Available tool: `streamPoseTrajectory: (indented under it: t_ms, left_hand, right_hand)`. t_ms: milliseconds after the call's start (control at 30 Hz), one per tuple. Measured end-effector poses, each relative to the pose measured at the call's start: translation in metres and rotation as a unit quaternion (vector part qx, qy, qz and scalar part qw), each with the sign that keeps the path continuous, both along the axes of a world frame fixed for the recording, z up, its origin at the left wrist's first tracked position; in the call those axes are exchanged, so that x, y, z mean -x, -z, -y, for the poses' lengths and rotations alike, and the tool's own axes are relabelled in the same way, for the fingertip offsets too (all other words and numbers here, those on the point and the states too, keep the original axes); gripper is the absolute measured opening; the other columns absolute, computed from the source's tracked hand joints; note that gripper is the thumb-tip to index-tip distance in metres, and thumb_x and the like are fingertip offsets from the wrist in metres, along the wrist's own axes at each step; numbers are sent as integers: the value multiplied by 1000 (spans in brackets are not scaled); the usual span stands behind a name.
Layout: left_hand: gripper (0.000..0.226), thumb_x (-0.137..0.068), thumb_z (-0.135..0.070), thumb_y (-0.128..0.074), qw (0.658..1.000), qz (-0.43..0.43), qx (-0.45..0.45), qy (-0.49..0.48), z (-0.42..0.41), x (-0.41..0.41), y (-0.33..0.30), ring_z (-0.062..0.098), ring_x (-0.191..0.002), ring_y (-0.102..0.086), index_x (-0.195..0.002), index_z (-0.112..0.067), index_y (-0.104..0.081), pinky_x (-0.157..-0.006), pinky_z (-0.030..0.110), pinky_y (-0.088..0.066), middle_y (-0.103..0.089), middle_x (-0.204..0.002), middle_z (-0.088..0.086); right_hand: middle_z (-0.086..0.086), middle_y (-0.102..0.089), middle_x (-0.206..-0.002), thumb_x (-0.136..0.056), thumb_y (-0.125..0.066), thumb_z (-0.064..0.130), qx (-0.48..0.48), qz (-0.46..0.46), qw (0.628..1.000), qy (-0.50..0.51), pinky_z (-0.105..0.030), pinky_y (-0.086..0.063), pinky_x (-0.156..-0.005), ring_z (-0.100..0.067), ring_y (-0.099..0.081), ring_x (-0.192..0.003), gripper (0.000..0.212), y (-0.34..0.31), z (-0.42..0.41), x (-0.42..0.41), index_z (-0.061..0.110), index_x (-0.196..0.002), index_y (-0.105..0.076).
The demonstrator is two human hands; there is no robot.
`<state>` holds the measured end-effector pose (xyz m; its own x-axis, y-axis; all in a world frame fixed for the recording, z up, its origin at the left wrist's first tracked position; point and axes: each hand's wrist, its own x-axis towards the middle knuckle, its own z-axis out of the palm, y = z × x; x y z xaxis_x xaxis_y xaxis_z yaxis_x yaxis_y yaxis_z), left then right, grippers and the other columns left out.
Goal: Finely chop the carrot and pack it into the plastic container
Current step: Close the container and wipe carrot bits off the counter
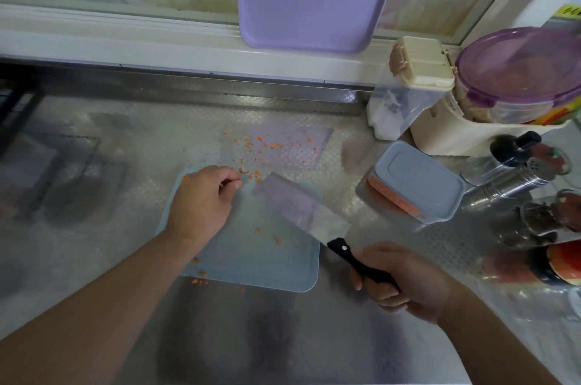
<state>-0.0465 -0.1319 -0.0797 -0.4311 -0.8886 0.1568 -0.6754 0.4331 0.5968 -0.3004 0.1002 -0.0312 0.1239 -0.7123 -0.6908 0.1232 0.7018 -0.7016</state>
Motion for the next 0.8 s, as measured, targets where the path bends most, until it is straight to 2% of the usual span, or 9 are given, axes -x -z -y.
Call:
streamPoseTrajectory:
  t_ms: [67, 133, 233, 267, 367, 467, 600, 700, 800]
  left_hand:
    - [17, -99, -9, -67, 1000, -16, -22, 0, -2, -2, 3, 14, -77, -69, -107, -18, -80, -79, 29, -54, -76, -88, -9]
    - [27, -101, -6, -62, 999, -18, -47, 7, -6, -2, 5, 14, -85, -73, -118, -19, -78, -89, 32, -58, -77, -92, -11]
    - [25, -99, -7, -66, 997, -23, -65, 29, -16, -2, 2, -2, -87, -67, -116, -20, -77, -86, 8, -46, -77, -100, -12]
    - [21, -97, -8, -69, 997, -24, -62, 35, -20, -2, 2, -5, -84, -63, -111, -20, -77, -83, 8, -46, -74, -97, -13]
    - [14, -94, -8, -70, 998, -18, -54, 38, -29, -6, 4, 5, -85, -63, -103, -19, -74, -83, 25, -51, -69, -95, -11]
    - [15, -94, -9, -68, 998, -9, -49, 34, -35, -10, 7, 10, -88, -62, -101, -21, -72, -83, 27, -50, -67, -96, -10]
    - [18, -91, -5, -68, 999, -9, -43, 12, -36, -16, 7, 13, -90, -60, -100, -20, -71, -86, 26, -47, -65, -97, -6]
    - [18, -89, -4, -71, 999, -1, -39, -18, -31, -24, 7, 17, -91, -60, -101, -18, -71, -84, 25, -43, -64, -96, -3]
    - [20, -86, -4, -73, 999, 4, -28, -44, -25, -35, 7, 23, -90, -63, -99, -19, -71, -83, 29, -46, -65, -95, -1]
  right_hand:
    - [-9, -28, -57, -92, -69, 51, 1, -72, 997, 25, -33, -13, -51, -19, -18, -52, 47, -3, -3, -1, 7, -75, -62]
    - [-10, -47, -57, -91, -70, 50, 10, -205, 978, 42, -30, -29, -51, -21, -37, -49, 46, -3, -6, -3, 10, -70, -64]
    - [-5, -70, -68, -92, -66, 53, 9, -361, 931, 53, -35, -51, -61, -24, -66, -59, 38, 3, -10, -4, 19, -76, -73]
    - [-4, -70, -69, -93, -64, 55, 4, -392, 918, 54, -36, -54, -63, -22, -69, -61, 39, 7, -12, -4, 21, -76, -73]
    - [2, -66, -63, -95, -55, 62, -4, -502, 864, 44, -35, -54, -62, -14, -65, -59, 44, 20, -17, -9, 25, -72, -66]
    - [8, -59, -64, -95, -39, 69, -25, -631, 775, 20, -32, -54, -64, -15, -61, -65, 53, 31, -21, -16, 24, -73, -57]
    - [12, -52, -71, -94, -23, 71, -50, -715, 697, -24, -32, -54, -67, -13, -58, -67, 54, 39, -22, -17, 27, -77, -49]
    - [6, -54, -86, -94, -35, 66, -60, -740, 670, -33, -33, -53, -72, -22, -61, -85, 43, 40, -20, -17, 29, -90, -56]
    - [-7, -57, -99, -90, -56, 55, -61, -742, 668, -14, -40, -51, -78, -31, -57, -97, 39, 39, -14, -24, 18, -99, -54]
